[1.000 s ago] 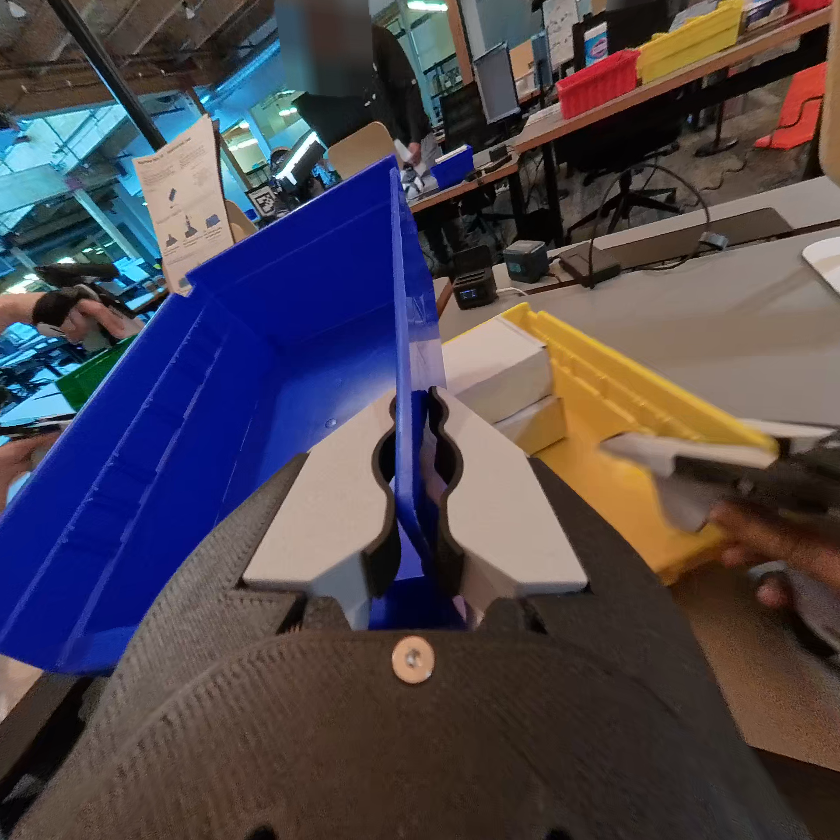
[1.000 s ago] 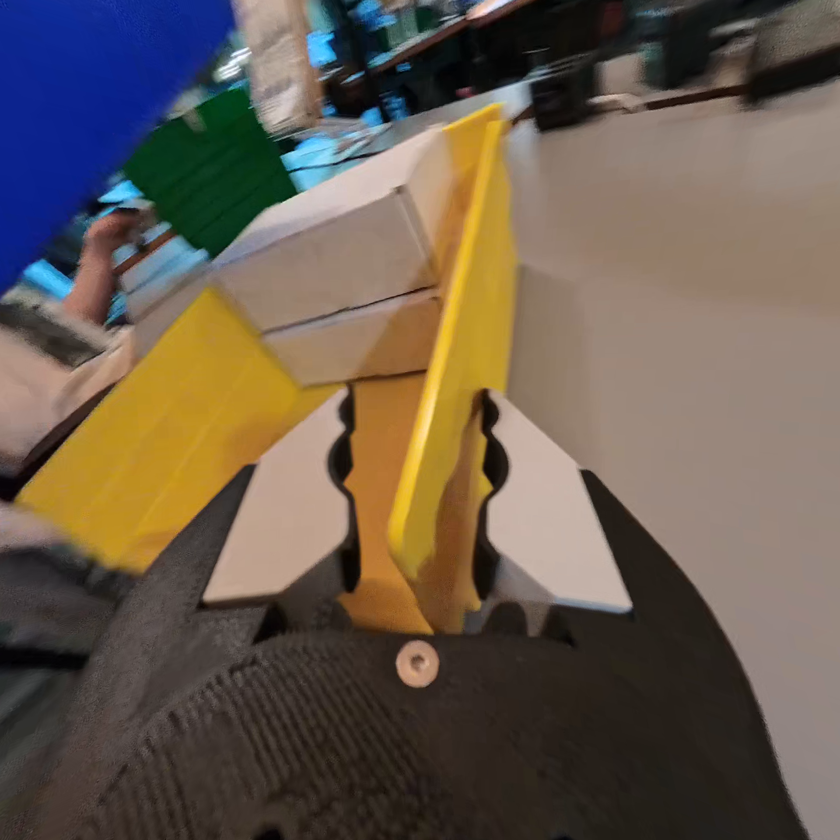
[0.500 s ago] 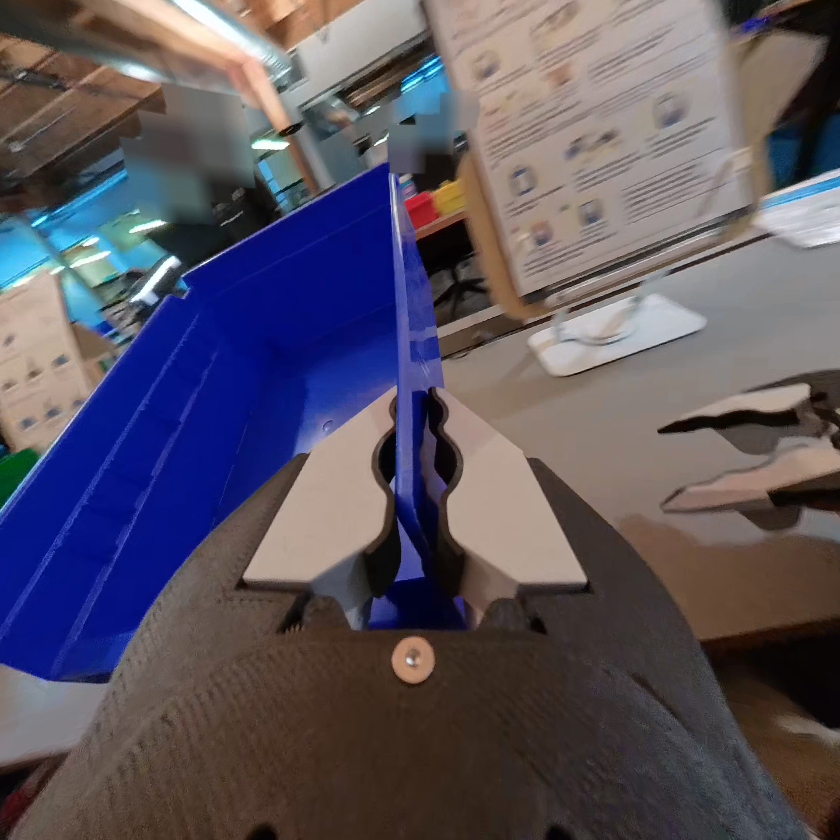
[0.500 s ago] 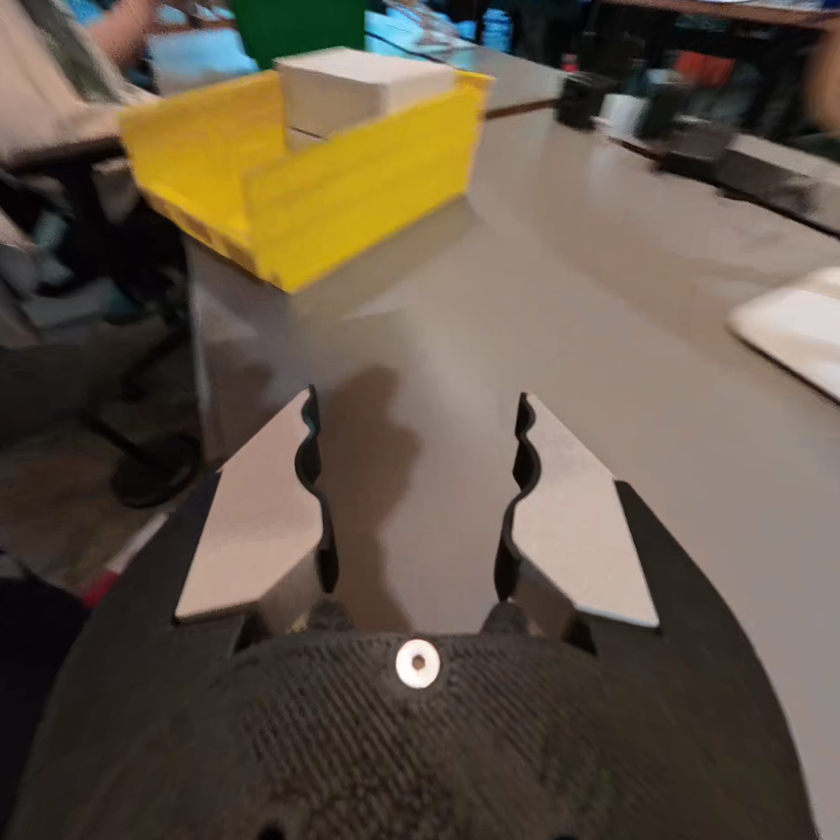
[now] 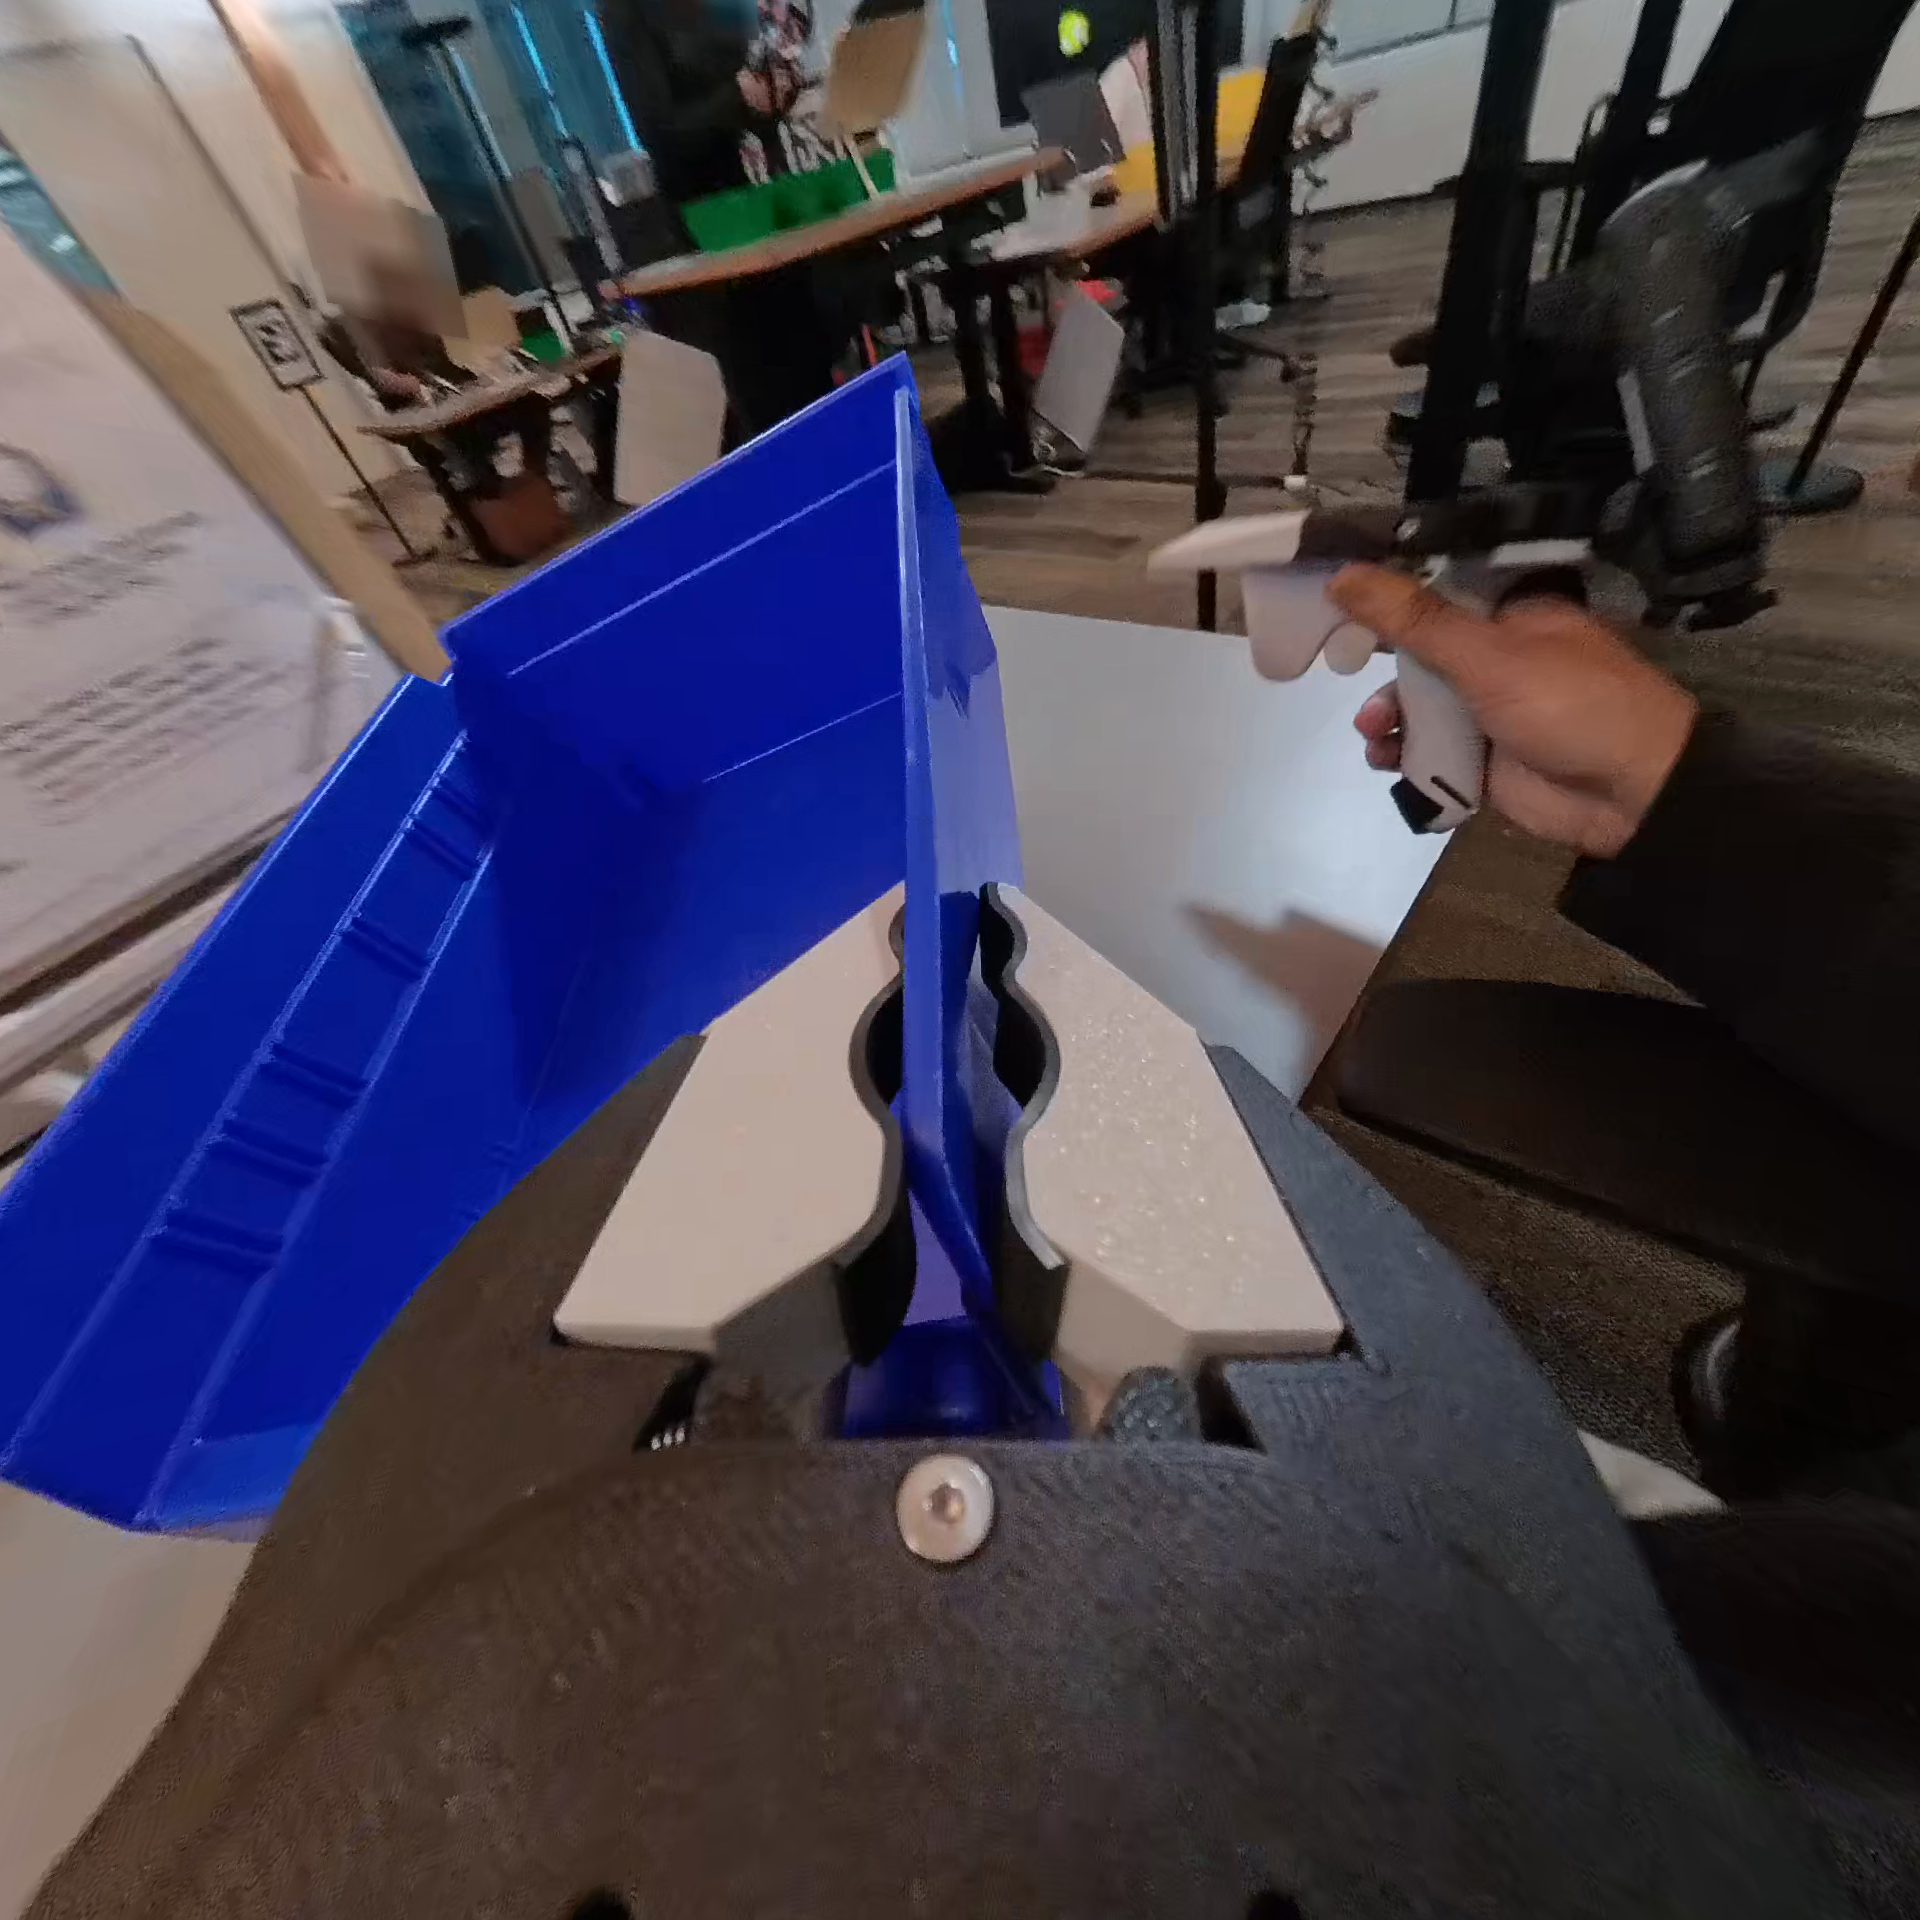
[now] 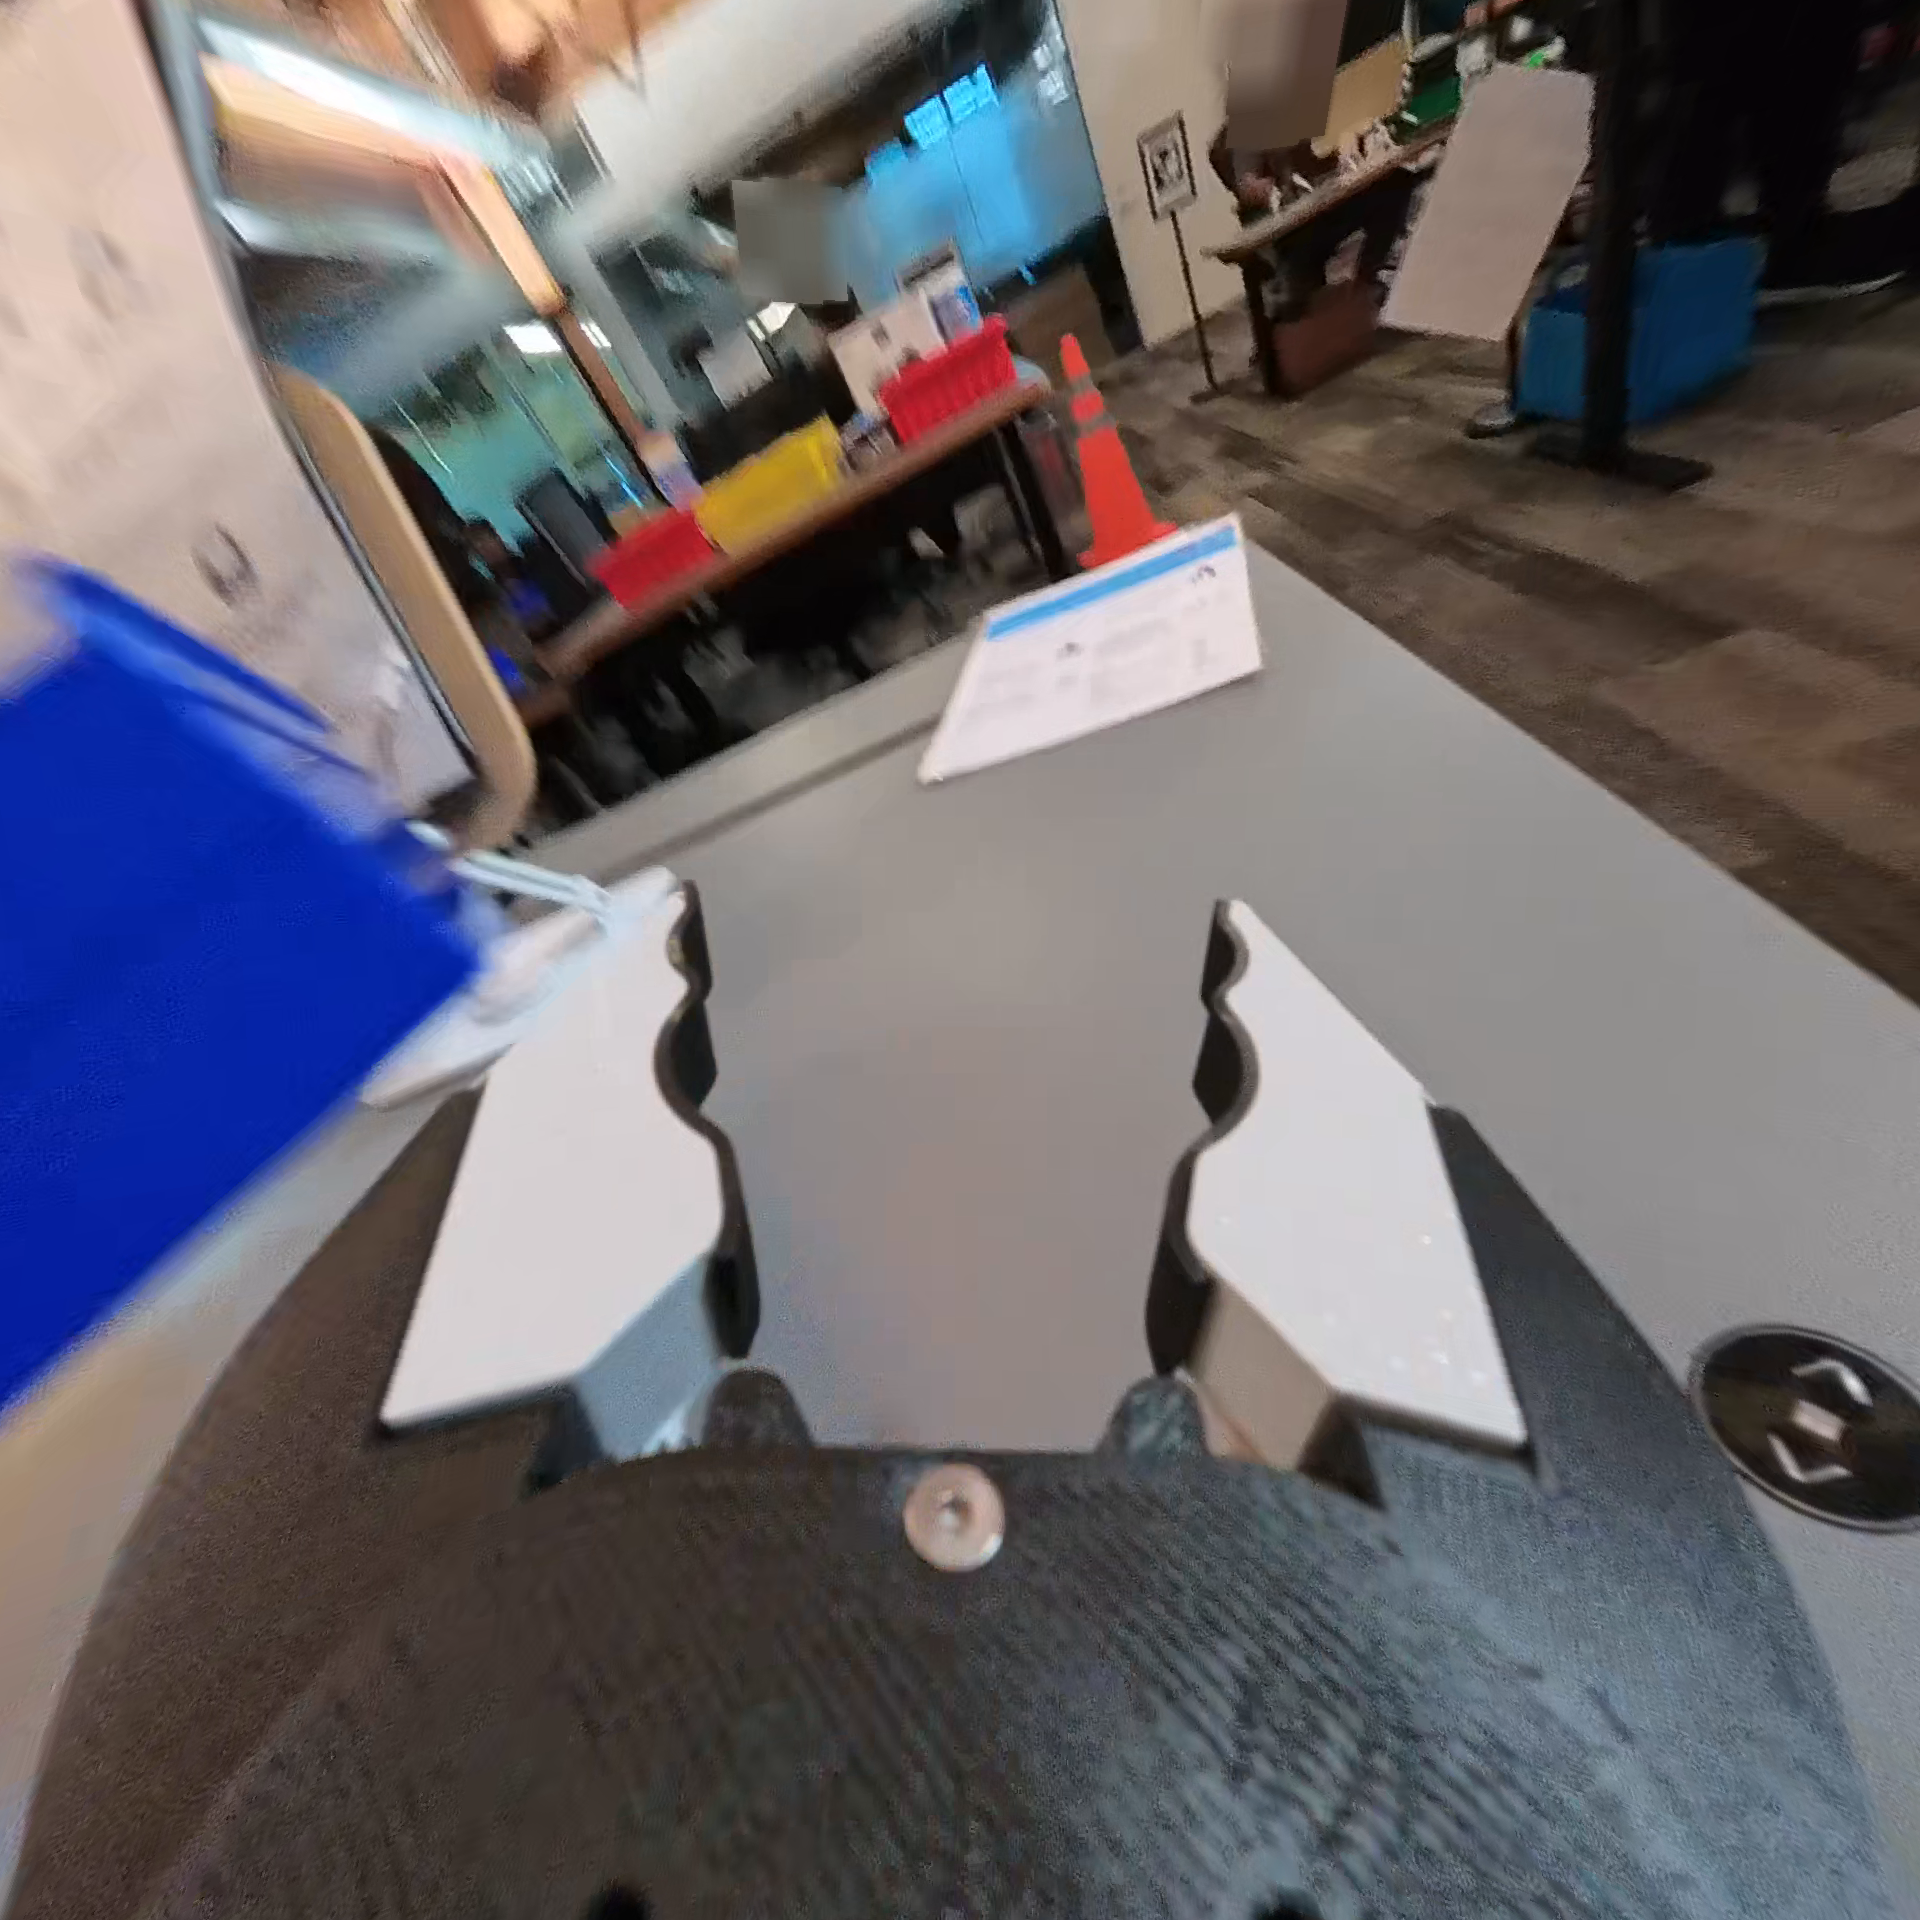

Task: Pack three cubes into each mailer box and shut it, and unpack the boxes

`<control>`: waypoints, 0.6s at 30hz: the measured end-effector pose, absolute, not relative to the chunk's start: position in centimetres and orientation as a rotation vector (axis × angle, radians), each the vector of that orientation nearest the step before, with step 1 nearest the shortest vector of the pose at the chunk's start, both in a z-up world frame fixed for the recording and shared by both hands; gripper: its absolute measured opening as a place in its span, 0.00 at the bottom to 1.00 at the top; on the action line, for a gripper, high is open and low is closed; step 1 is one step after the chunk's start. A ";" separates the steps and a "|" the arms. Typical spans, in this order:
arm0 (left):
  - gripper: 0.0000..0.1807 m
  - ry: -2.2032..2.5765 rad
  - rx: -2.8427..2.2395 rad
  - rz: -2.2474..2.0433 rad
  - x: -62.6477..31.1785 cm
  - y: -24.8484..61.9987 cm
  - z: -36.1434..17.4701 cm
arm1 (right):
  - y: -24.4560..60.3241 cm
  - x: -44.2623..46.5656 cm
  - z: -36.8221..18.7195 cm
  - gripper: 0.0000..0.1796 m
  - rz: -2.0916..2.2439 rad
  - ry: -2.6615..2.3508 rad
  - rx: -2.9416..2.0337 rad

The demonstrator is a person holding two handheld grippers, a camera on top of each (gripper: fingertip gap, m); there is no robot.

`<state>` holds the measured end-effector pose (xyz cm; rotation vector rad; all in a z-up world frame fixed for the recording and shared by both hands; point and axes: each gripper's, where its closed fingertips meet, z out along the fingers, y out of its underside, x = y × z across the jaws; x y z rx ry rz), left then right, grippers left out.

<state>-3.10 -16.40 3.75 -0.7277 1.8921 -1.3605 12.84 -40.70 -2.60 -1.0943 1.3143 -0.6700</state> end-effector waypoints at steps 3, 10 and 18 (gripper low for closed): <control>0.01 1.915 -0.726 -1.362 1.1 -20.6 1.0 | -42.1 12.4 -1.6 0.53 -0.657 1.291 -0.965; 0.02 1.918 -0.737 -1.376 7.9 -28.5 -3.3 | -43.6 11.8 0.2 0.51 -0.772 1.245 -0.929; 0.02 1.947 -0.698 -1.380 9.9 -36.3 -6.2 | -44.5 11.5 1.1 0.49 -0.771 1.220 -0.877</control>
